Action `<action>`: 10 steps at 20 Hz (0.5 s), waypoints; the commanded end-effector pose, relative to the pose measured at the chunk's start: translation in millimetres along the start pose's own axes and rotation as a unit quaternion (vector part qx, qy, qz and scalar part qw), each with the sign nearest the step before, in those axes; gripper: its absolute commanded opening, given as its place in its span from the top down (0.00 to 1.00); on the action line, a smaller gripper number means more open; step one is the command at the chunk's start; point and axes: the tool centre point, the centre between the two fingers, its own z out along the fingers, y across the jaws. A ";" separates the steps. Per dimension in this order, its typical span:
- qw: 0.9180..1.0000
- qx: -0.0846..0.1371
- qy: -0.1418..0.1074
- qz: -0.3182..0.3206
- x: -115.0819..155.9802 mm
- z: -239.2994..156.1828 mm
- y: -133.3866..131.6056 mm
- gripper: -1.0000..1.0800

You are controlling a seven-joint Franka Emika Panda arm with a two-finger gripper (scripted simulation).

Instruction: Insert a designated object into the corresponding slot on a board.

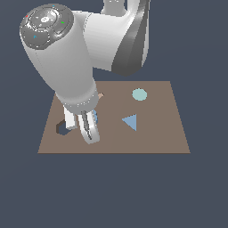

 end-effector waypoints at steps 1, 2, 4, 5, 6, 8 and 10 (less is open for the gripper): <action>1.000 0.000 0.000 0.017 0.2 -0.4 5.4 1.00; 1.000 0.000 0.000 0.022 0.2 -0.4 6.8 1.00; 1.000 0.000 0.000 0.028 0.1 -0.4 8.7 1.00; 1.000 0.000 0.000 0.029 0.0 -0.4 9.2 1.00; 1.000 0.000 0.000 0.030 -0.1 -0.4 9.5 1.00; 1.000 0.000 0.000 0.028 0.0 -0.2 9.2 1.00; 1.000 0.000 0.000 0.029 -0.1 2.0 9.2 1.00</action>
